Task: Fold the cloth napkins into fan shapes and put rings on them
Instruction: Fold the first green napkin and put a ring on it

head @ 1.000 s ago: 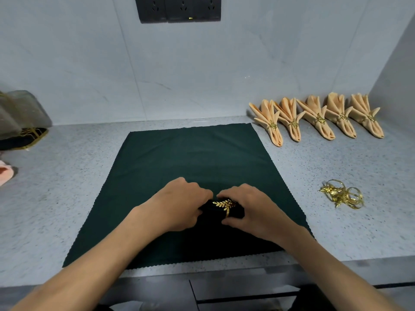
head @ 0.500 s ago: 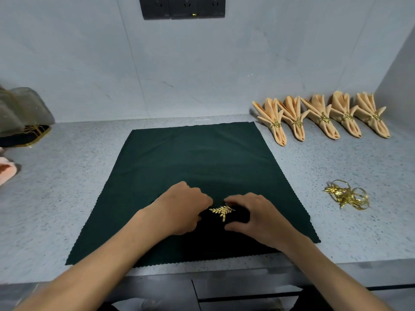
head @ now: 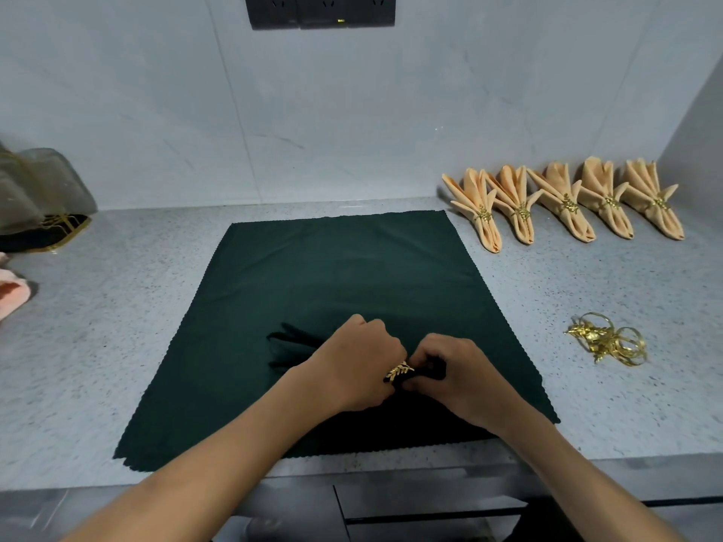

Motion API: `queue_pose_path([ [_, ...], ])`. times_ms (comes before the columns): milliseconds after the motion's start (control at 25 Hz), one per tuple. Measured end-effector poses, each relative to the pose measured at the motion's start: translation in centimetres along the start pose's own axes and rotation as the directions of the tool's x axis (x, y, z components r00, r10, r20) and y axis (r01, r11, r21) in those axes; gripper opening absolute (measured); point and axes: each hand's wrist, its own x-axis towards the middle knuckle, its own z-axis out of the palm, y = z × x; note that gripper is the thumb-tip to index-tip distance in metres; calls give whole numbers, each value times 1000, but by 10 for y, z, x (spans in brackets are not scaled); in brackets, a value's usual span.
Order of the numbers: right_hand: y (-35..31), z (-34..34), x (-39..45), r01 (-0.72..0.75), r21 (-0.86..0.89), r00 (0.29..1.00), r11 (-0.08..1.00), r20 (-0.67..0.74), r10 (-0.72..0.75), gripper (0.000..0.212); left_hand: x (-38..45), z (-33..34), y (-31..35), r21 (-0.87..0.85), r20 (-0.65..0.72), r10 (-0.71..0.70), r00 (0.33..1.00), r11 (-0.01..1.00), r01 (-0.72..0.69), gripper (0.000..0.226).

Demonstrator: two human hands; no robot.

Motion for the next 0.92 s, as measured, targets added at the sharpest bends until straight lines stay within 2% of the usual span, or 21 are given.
queue_pose_path([
  [200,-11,2,-4,-113,-12,994,993,-6,113,30,-4,-3,-9,169,14,63,998,983,-64,17],
  [360,-28,7,-10,-229,4,971,973,-73,229,28,0,7,-14,202,-82,85,993,977,-67,14],
  [440,-38,13,-17,-269,39,948,962,-165,272,29,-4,16,-18,126,-268,62,961,992,-29,35],
  [480,-42,16,-19,-283,71,933,957,-212,291,30,-9,19,-15,11,-374,-26,927,999,32,50],
  [520,-46,19,-22,-296,107,916,949,-249,314,31,-17,23,-11,-147,-450,-171,877,982,116,59],
  [560,-49,23,-23,-314,138,898,939,-278,341,31,-26,26,-4,-330,-485,-345,804,923,196,58],
  [600,-51,26,-24,-330,152,884,932,-298,362,32,-32,28,3,-507,-454,-512,729,821,261,50],
  [640,-53,28,-24,-336,150,880,930,-302,367,31,-36,31,8,-650,-345,-641,685,690,318,41],
  [680,-54,29,-24,-336,138,889,932,-281,362,30,-37,35,11,-744,-210,-703,680,566,355,38],
  [720,-57,27,-22,-337,127,906,933,-228,358,29,-37,40,11,-786,-122,-703,701,499,364,40],
  [800,-59,19,-15,-356,91,927,930,-91,364,27,-31,45,2,-852,-50,-666,745,418,316,48],
  [840,-55,15,-9,-363,63,927,930,-77,367,26,-28,45,-3,-882,-35,-651,759,376,282,53],
  [920,-41,5,10,-367,62,917,928,-145,372,13,-20,44,-15,-920,-7,-610,792,315,234,64],
])
